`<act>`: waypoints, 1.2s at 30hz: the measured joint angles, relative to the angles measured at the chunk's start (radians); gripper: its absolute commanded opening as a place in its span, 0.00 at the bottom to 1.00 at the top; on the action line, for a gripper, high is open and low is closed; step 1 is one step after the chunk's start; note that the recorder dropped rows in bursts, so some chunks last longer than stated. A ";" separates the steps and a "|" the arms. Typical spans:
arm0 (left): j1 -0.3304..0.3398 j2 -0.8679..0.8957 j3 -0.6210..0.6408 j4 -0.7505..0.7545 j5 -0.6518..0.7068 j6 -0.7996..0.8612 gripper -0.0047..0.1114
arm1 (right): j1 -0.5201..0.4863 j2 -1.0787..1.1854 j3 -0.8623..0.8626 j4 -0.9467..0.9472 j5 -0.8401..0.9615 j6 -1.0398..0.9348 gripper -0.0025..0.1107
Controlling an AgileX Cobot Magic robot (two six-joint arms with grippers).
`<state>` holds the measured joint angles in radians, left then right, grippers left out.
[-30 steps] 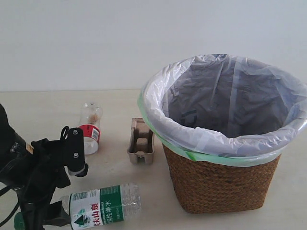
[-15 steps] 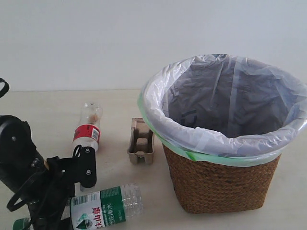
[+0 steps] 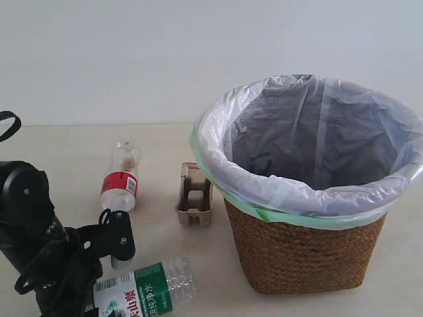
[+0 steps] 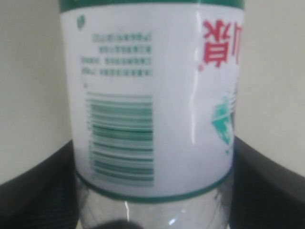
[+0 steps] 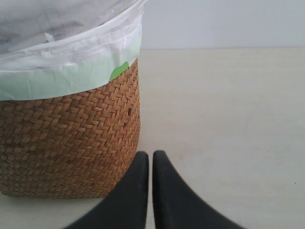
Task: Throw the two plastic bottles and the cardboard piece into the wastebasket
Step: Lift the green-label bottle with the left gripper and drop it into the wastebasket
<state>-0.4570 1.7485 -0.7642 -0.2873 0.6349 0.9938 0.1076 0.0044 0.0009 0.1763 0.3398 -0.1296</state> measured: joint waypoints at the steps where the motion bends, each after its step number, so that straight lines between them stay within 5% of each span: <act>1: -0.001 -0.004 -0.010 -0.007 0.046 -0.071 0.07 | 0.000 0.000 0.000 0.000 0.000 0.000 0.02; 5: -0.001 -0.103 -0.031 0.031 0.124 -0.274 0.07 | 0.000 0.000 0.000 0.000 0.000 0.000 0.02; 9: 0.017 -0.272 -0.033 0.260 0.193 -0.632 0.07 | 0.000 0.000 0.000 0.000 0.000 0.000 0.02; 12: 0.115 -0.423 -0.033 0.546 0.225 -1.036 0.07 | 0.000 0.000 0.000 0.000 0.000 0.000 0.02; 15: 0.208 -0.488 -0.035 0.684 0.269 -1.201 0.07 | 0.000 0.000 0.000 0.000 0.000 0.000 0.02; 23: 0.383 -0.524 -0.035 0.872 0.421 -1.425 0.07 | 0.000 0.000 0.000 0.000 0.000 0.000 0.02; 36: 0.404 -0.447 -0.041 0.825 0.389 -1.434 0.07 | 0.000 0.000 0.000 0.000 0.000 0.000 0.02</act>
<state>-0.0529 1.3016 -0.8050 0.5373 1.0237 -0.4400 0.1076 0.0044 0.0009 0.1763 0.3398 -0.1296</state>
